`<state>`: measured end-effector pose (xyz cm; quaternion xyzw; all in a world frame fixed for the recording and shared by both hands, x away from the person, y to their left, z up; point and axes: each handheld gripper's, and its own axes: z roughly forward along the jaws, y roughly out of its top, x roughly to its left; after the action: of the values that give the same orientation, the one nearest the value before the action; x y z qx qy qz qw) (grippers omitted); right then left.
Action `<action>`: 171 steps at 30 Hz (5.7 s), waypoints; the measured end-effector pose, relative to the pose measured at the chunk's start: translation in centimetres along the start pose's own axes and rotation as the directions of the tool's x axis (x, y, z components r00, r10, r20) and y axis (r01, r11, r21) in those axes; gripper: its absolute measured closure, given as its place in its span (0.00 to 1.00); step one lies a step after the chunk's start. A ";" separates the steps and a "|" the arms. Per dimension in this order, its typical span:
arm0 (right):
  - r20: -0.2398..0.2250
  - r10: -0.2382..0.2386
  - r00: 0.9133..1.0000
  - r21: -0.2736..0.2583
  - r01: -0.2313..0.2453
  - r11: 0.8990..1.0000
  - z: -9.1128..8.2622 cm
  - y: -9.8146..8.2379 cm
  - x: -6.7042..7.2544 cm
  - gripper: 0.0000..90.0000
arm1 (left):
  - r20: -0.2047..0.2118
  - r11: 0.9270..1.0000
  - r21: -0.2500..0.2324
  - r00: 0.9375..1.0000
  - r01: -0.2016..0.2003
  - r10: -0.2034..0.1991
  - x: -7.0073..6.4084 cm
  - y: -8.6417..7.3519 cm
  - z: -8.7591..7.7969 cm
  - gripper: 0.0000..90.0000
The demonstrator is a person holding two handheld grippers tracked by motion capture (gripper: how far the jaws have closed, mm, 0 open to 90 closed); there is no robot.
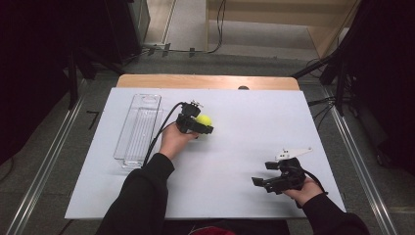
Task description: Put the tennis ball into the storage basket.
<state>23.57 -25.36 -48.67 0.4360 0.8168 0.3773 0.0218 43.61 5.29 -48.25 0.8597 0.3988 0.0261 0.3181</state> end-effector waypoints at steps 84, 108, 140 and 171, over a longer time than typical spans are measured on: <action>-0.003 0.001 1.000 -0.008 -0.001 1.000 -0.1 0.2 0.0 0.14 | 0.140 1.000 -0.003 0.990 -0.006 0.006 -0.8 2.3 -11.6 0.29; -0.011 -0.010 1.000 -0.002 0.010 1.000 0.1 0.3 0.1 0.14 | 0.096 0.999 -0.038 0.995 0.039 -0.035 1.7 1.4 -13.3 0.29; -0.021 -0.030 0.999 0.000 0.030 1.000 0.5 1.0 0.1 0.14 | 0.037 0.990 -0.084 0.993 0.115 -0.112 4.1 -0.4 -16.0 0.29; -0.023 -0.036 0.999 0.002 0.036 0.999 0.6 1.1 0.1 0.14 | -0.056 0.979 -0.113 0.983 0.169 -0.176 6.5 -1.6 -17.3 0.29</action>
<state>24.49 -24.59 -48.38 0.4169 0.8252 0.3806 0.0188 41.79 19.66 -36.76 0.8021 0.4802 0.0479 0.3518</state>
